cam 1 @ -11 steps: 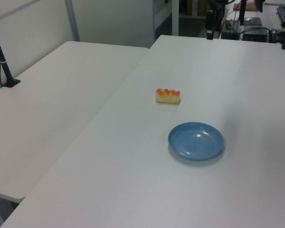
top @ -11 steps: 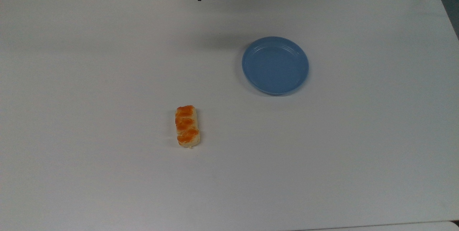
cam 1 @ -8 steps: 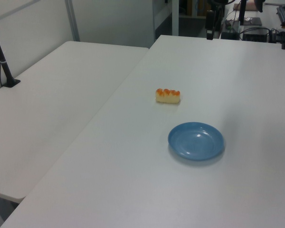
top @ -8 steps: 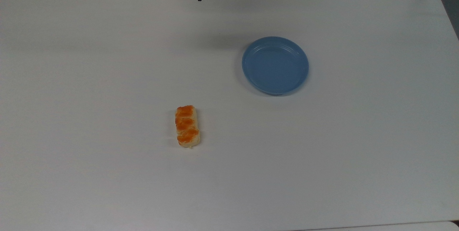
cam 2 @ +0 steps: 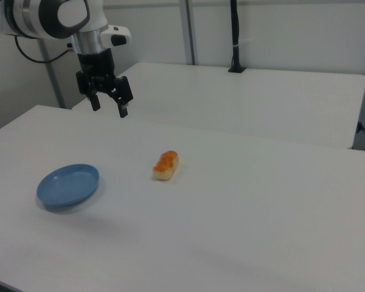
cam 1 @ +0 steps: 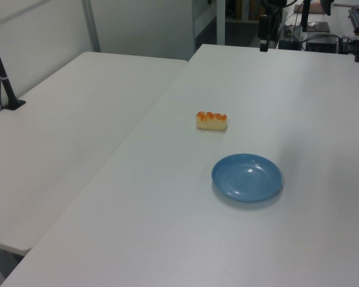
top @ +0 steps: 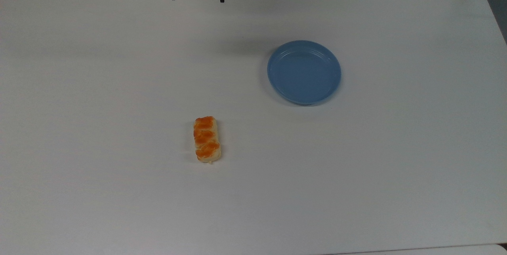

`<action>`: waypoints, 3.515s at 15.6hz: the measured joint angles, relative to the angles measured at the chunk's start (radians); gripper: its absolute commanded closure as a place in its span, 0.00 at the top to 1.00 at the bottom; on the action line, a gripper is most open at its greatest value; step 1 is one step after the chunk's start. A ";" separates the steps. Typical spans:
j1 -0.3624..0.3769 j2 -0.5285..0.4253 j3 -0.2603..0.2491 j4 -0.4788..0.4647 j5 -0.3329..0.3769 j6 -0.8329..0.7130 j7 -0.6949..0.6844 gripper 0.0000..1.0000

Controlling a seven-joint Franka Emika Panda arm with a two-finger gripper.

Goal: Put the bread on a plate

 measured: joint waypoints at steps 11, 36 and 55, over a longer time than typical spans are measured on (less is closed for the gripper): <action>-0.003 0.000 0.001 0.000 0.000 0.000 0.000 1.00; 0.001 0.484 0.004 0.044 -0.022 0.633 -0.047 1.00; 0.060 0.596 -0.028 0.058 -0.070 0.703 -0.056 0.34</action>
